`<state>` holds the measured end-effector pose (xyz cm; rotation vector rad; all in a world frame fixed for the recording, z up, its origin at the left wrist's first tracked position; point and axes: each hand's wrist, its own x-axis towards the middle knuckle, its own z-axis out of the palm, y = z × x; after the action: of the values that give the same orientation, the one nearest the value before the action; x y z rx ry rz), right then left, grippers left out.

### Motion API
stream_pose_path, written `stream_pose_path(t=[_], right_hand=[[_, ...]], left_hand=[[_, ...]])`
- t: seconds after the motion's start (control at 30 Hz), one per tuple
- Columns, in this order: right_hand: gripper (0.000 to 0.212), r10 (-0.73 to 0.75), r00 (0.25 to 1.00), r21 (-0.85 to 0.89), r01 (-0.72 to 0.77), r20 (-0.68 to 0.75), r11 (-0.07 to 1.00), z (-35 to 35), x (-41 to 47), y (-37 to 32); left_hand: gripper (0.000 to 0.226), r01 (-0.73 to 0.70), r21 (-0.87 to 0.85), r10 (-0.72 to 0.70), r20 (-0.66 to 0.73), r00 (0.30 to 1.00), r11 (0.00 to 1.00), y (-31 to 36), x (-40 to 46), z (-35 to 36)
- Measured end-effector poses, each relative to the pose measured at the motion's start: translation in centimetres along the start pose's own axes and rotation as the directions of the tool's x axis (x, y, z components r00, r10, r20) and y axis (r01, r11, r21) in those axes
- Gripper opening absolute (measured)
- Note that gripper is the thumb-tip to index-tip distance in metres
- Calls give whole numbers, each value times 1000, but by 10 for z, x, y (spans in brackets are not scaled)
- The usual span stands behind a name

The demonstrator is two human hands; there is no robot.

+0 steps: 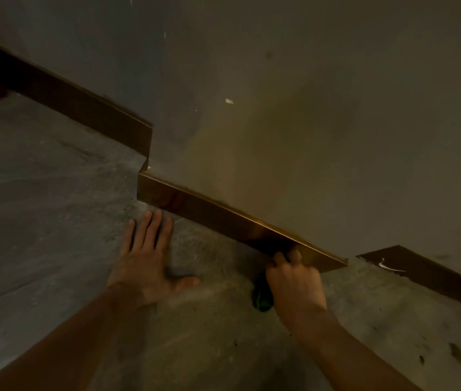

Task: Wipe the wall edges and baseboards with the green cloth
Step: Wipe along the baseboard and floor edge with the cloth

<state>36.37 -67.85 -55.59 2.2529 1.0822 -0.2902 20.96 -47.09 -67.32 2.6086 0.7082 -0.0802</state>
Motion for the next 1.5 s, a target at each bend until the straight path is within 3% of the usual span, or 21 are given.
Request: stream_pose_path(t=[0.1,0.2,0.3,0.43,0.57,0.73,0.83,1.0,1.2,1.5], right_hand=[[39,52,998,102,-48,-36,994,-1,-6,-3],[48,92,994,230,-76,-56,970,-2,-12,-9],[54,92,992,349,-56,-88,935,-11,-18,-18],[54,133,972,533,-10,-194,846,-26,-29,-25],[57,216,940,733,49,-263,679,-25,-40,-21],[65,263,945,937,97,-192,336,-12,-58,-10],[76,249,952,958,111,-179,264,-2,-72,-6],[106,178,981,957,22,-76,288,11,-89,-4],[58,214,972,855,-30,-96,518,19,-95,6],[49,360,878,790,33,-316,612,18,-111,56]], left_hand=[[135,-53,-37,52,-32,998,998,2,-3,-8],[123,-197,-120,191,-60,980,973,20,-9,-17],[115,-289,-241,296,-10,955,927,45,-11,-21],[124,-345,-235,372,80,925,909,81,-7,-23],[118,-391,-303,419,31,907,869,99,-11,-25],[63,-461,-324,479,-30,878,826,102,-15,-37],[46,-454,-298,473,-8,881,840,109,-19,-40],[34,-475,-261,490,-8,872,840,121,-28,-43],[34,-561,-13,560,-38,827,828,142,-36,-54],[27,-555,186,572,-56,818,811,210,-31,-86]])
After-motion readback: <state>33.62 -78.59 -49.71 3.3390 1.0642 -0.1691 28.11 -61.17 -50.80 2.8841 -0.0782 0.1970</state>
